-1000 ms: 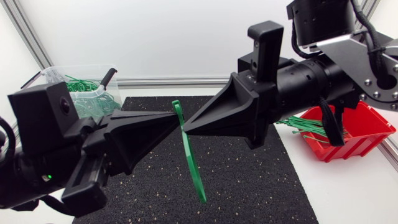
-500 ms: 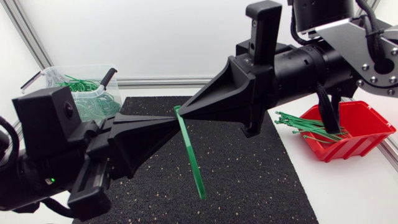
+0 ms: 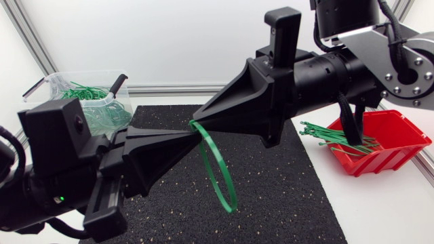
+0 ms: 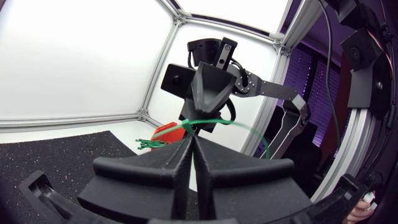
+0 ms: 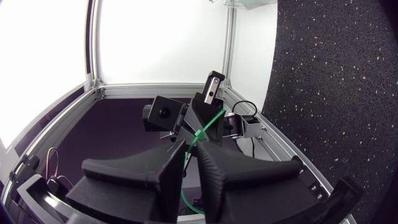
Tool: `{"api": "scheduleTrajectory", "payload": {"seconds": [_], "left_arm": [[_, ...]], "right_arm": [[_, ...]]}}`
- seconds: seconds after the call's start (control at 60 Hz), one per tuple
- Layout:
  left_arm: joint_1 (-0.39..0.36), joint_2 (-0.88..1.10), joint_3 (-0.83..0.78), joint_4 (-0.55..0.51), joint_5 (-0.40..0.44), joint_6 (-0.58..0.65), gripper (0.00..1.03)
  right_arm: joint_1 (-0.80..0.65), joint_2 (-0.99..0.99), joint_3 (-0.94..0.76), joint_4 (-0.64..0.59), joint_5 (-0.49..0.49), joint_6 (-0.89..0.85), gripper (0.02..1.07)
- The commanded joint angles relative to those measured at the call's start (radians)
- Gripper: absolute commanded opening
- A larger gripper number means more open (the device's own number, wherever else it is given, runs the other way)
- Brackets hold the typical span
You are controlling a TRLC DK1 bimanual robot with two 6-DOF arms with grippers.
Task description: Take a green cable tie from the red box, thread the tail through the head to close it, then place it in the transparent bin on the left.
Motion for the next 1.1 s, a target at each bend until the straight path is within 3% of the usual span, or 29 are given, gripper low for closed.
{"api": "scheduleTrajectory", "payload": {"seconds": [0.0,0.283,0.667,1.083], "left_arm": [[0.004,-0.006,-0.023,0.034,0.035,0.039,0.04],[0.027,-0.02,-0.043,0.025,0.037,0.111,0.04],[0.025,-0.052,-0.064,-0.053,0.034,0.318,0.04],[-0.012,-0.043,-0.066,-0.096,-0.046,0.536,0.04]], "right_arm": [[-0.015,-0.019,-0.034,0.019,0.028,0.016,0.56],[-0.059,-0.054,-0.038,0.05,0.019,0.014,0.57],[-0.091,0.028,-0.009,0.09,-0.01,-0.064,0.57],[-0.015,0.11,0.02,-0.079,-0.035,-0.294,0.57]]}}
